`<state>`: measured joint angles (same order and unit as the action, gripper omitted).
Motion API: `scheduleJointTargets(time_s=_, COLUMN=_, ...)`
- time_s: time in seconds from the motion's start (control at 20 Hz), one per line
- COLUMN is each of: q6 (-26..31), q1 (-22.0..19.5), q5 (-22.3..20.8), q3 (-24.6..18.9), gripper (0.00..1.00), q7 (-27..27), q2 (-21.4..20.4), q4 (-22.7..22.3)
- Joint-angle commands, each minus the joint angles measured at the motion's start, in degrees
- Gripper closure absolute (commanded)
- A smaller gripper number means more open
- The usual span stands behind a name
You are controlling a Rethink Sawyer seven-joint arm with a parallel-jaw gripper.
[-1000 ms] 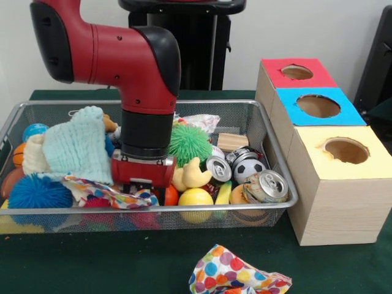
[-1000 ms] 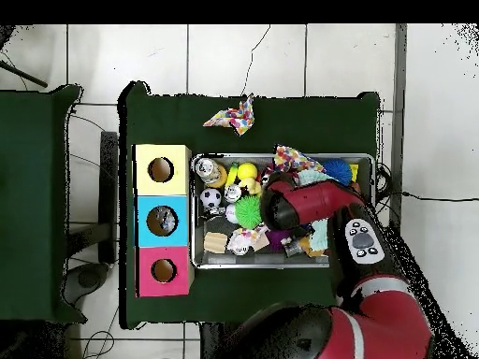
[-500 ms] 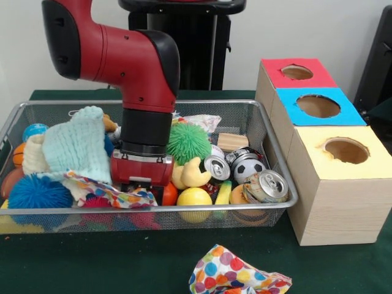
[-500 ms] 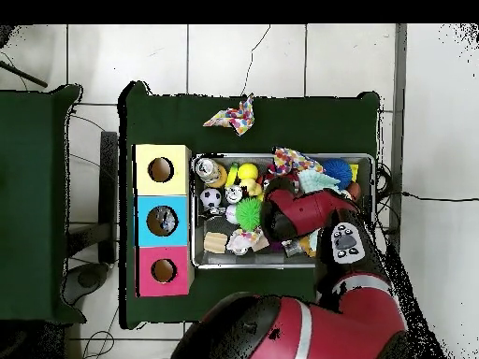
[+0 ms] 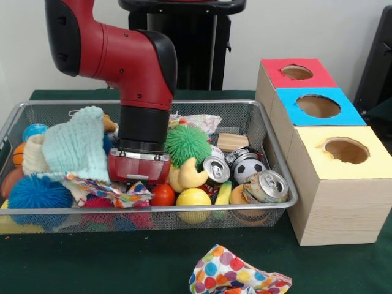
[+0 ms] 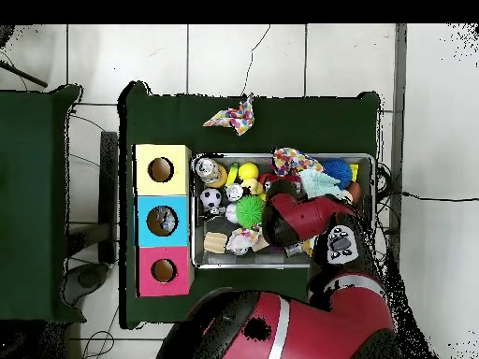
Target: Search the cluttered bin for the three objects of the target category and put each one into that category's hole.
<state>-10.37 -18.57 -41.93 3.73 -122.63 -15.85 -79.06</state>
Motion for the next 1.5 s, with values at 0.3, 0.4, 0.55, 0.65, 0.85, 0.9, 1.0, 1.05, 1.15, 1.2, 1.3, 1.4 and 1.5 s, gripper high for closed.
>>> scheduleJointTargets(time_s=0.3, q6=6.2, q1=-1.0, q5=0.2, q3=0.6, gripper=1.0, q7=-1.2, q2=10.4, q4=6.1)
scheduleJointTargets(time_s=0.4, q6=6.6, q1=0.1, q5=0.2, q3=1.6, gripper=1.0, q7=-0.9, q2=10.2, q4=6.3)
scheduleJointTargets(time_s=0.55, q6=9.1, q1=1.5, q5=0.8, q3=2.4, gripper=1.0, q7=-0.8, q2=8.5, q4=5.7)
scheduleJointTargets(time_s=0.65, q6=14.1, q1=2.6, q5=1.2, q3=2.0, gripper=1.0, q7=0.8, q2=5.0, q4=4.1)
scheduleJointTargets(time_s=0.85, q6=32.3, q1=3.0, q5=6.8, q3=-3.2, gripper=1.0, q7=7.8, q2=-9.6, q4=-2.4)
scheduleJointTargets(time_s=0.9, q6=36.9, q1=2.5, q5=8.8, q3=-4.8, gripper=1.0, q7=9.5, q2=-13.0, q4=-3.7)
scheduleJointTargets(time_s=1.0, q6=44.7, q1=1.6, q5=12.0, q3=-7.2, gripper=1.0, q7=12.4, q2=-17.3, q4=-4.9)
scheduleJointTargets(time_s=1.05, q6=47.3, q1=1.3, q5=12.9, q3=-8.0, gripper=1.0, q7=13.4, q2=-18.7, q4=-5.3)
scheduleJointTargets(time_s=1.15, q6=50.1, q1=0.8, q5=13.7, q3=-9.1, gripper=1.0, q7=14.3, q2=-20.3, q4=-6.0)
scheduleJointTargets(time_s=1.2, q6=50.4, q1=0.7, q5=13.4, q3=-9.4, gripper=1.0, q7=14.6, q2=-20.9, q4=-6.7)
scheduleJointTargets(time_s=1.3, q6=51.1, q1=0.5, q5=12.5, q3=-10.0, gripper=1.0, q7=15.7, q2=-22.2, q4=-7.9)
scheduleJointTargets(time_s=1.4, q6=51.4, q1=0.3, q5=11.9, q3=-10.4, gripper=1.0, q7=15.2, q2=-23.6, q4=-9.4)
scheduleJointTargets(time_s=1.5, q6=51.9, q1=0.1, q5=11.1, q3=-10.8, gripper=1.0, q7=15.3, q2=-24.9, q4=-10.6)
